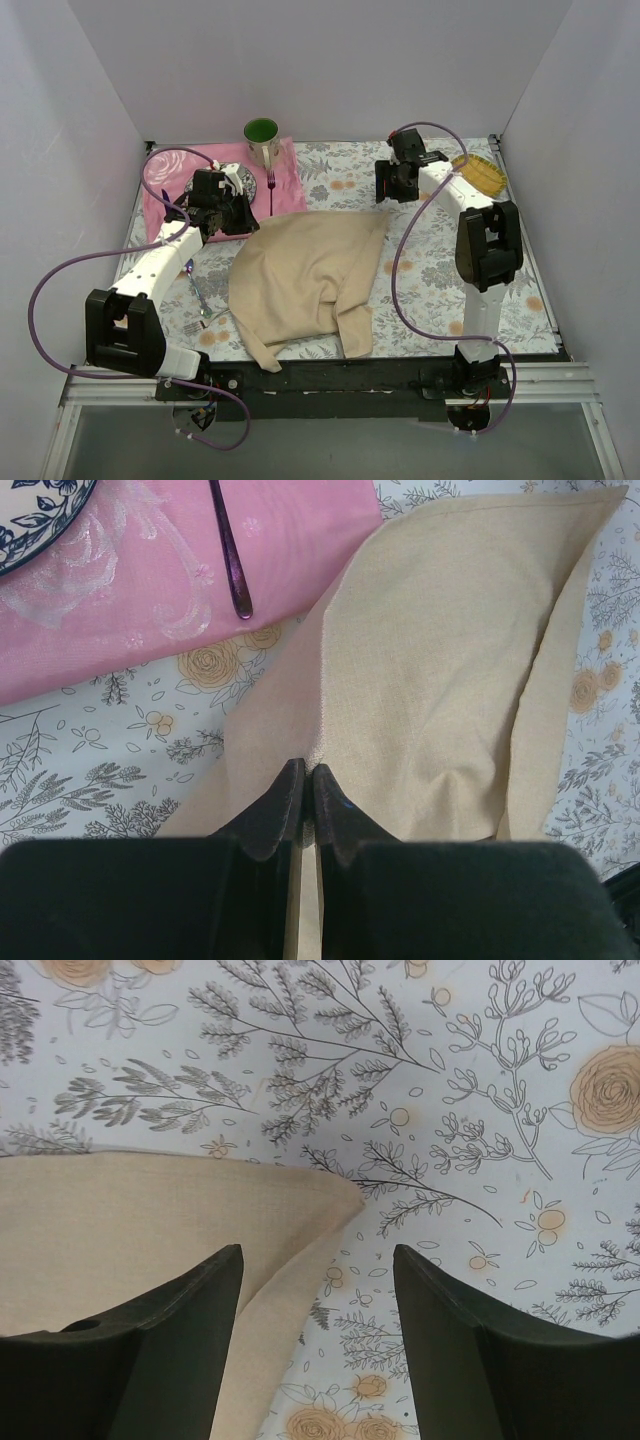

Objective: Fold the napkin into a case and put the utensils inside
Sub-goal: Flatten out the crumpled napkin at the center of the board.

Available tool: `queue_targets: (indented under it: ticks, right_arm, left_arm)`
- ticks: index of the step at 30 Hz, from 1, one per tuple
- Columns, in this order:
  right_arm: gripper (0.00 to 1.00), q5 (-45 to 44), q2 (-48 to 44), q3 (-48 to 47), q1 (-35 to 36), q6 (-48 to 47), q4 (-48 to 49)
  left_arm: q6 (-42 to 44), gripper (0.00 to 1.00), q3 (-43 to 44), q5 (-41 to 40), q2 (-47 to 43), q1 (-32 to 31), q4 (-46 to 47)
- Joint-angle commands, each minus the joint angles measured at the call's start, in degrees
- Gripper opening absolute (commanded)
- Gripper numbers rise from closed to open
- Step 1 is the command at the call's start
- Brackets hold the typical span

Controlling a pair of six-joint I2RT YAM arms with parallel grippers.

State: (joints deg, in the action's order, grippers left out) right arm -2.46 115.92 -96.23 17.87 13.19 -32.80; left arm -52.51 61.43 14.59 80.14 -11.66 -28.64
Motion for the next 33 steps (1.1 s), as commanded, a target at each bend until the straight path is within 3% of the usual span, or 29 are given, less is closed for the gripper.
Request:
queue_targets:
  ticks: [1,13,16,17,19,20,23,30,33]
  right_arm:
    - [0.69,-3.86,1.85,0.25,0.68,2.1,0.19]
    - [0.56,-6.16,6.07,-0.45,0.85,0.34,0.54]
    - [0.44,-4.84,6.25,-0.54,0.76,0.17,0.63]
    - [0.35,-4.75,6.16,-0.63,0.76,0.08,0.72]
    - [0.27,-4.49,5.99,-0.45,0.59,-0.36,0.54]
    - [0.15,-4.14,5.81,-0.37,0.5,-0.71,0.63]
    - [0.01,-3.87,5.11,-0.54,0.06,-2.11,0.54]
    - [0.01,1.39,1.24,0.34,-1.87,-5.54,-0.34]
    - [0.01,4.02,0.36,0.16,-2.22,-6.6,-0.69]
  left_arm:
    - [-0.05,0.0,-0.96,0.0,-0.86,0.41,0.61]
    - [-0.75,0.0,-1.23,0.08,-0.51,0.41,0.43]
    - [-1.28,0.0,-0.35,-0.35,0.63,0.41,-0.62]
    - [-1.28,0.0,-0.26,-0.7,0.89,0.41,-0.54]
    - [-0.76,0.0,0.09,-1.93,1.42,0.5,-0.71]
    - [-0.66,0.0,0.44,-3.06,2.03,0.67,-1.23]
    - [-0.05,0.0,1.67,-4.21,4.23,1.55,-1.42]
    - [1.79,0.0,2.64,-1.33,8.8,5.24,1.66]
    - [3.46,0.05,3.08,-0.01,11.35,6.56,3.06]
